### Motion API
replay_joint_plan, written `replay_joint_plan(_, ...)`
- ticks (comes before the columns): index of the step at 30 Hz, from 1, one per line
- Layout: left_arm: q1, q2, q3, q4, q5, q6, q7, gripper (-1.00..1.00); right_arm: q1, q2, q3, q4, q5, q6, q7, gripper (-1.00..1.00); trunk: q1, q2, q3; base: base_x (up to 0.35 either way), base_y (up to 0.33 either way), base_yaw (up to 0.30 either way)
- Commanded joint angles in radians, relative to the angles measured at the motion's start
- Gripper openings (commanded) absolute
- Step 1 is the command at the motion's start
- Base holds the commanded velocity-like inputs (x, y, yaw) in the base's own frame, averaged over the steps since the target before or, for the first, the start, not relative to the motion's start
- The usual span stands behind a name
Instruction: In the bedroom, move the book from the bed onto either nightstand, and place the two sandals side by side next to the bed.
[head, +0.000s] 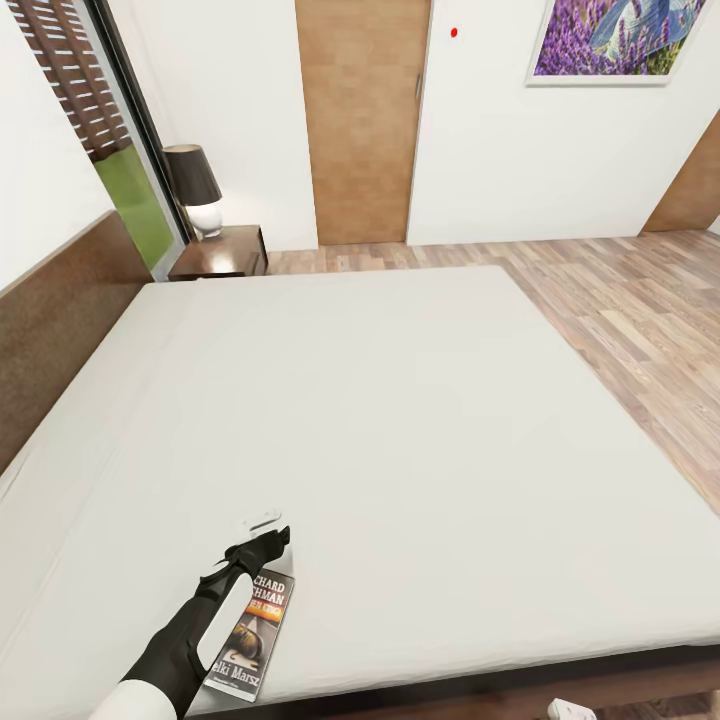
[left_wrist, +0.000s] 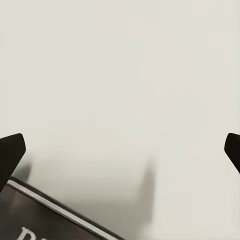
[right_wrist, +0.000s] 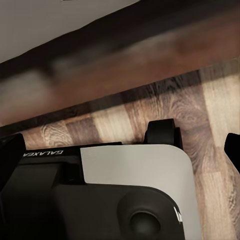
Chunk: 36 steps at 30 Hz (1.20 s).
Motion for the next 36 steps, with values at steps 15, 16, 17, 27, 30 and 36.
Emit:
replay_joint_plan(15,0.0,0.001,-0.003,-0.002,0.009,0.003,0.008,1.0,0.0,0.0,-0.004,0.0,-0.002,0.004,0.004,1.0,0.038,-0.07,-0.032,0.0,0.0,0.0)
replay_joint_plan(16,0.0,0.001,-0.003,-0.002,0.009,0.003,0.008,1.0,0.0,0.0,-0.004,0.0,-0.002,0.004,0.004,1.0,0.042,-0.077,-0.035,0.0,0.0,0.0)
replay_joint_plan(17,0.0,0.001,-0.003,-0.002,0.009,0.003,0.008,1.0,0.0,0.0,-0.004,0.0,-0.002,0.004,0.004,1.0,0.046,-0.084,-0.038,0.0,0.0,0.0)
replay_joint_plan(27,0.0,0.001,-0.003,-0.002,0.009,0.003,0.008,1.0,0.0,0.0,-0.005,0.0,-0.002,0.004,0.004,1.0,0.046,-0.084,-0.038,0.0,0.0,0.0)
replay_joint_plan(30,-0.001,0.001,-0.003,-0.002,0.009,0.003,0.008,1.0,0.0,0.0,-0.004,0.0,-0.002,0.004,0.004,1.0,0.057,-0.105,-0.048,0.0,0.0,0.0)
replay_joint_plan(36,-0.001,0.001,-0.003,-0.002,0.009,0.003,0.008,1.0,0.0,0.0,-0.004,0.0,-0.002,0.004,0.004,1.0,0.08,-0.147,-0.066,0.0,0.0,0.0)
